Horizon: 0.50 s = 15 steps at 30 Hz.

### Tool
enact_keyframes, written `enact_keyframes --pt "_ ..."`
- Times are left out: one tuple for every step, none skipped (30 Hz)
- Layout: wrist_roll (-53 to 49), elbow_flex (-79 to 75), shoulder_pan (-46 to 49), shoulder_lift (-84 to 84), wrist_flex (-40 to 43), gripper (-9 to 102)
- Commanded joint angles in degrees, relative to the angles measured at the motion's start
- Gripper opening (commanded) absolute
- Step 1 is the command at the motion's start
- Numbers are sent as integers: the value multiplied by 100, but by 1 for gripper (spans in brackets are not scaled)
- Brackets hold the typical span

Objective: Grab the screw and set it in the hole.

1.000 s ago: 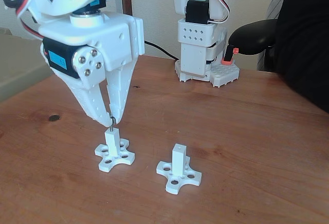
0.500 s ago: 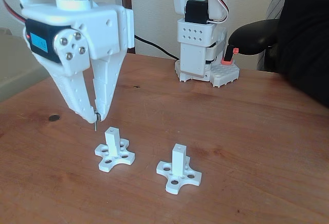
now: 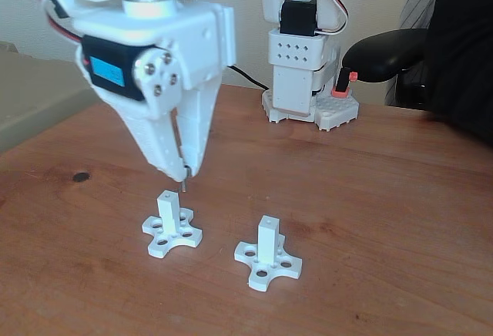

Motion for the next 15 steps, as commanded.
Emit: enact_keyframes --pt "70 -396 -255 844 70 -4" --pt "88 -396 -299 879 105 -4" --pt "105 -396 -343 905 123 -4" --pt "132 -387 -404 949 158 -4" --pt "149 -369 -439 967 167 -4" --pt "158 -352 -475 1002 176 -4" --pt "176 -325 -519 1028 185 -4" --pt "193 -299 -563 1072 193 -4" --pt "211 -255 -633 1107 211 -4" --pt "229 -229 -677 1125 220 -4" --pt "246 -167 -765 1151 211 -4" --pt "264 -123 -817 1160 193 -4" --pt "281 -70 -870 1169 167 -4" --pt "308 -9 -932 1169 132 -4" --pt "325 62 -984 1178 88 -4"
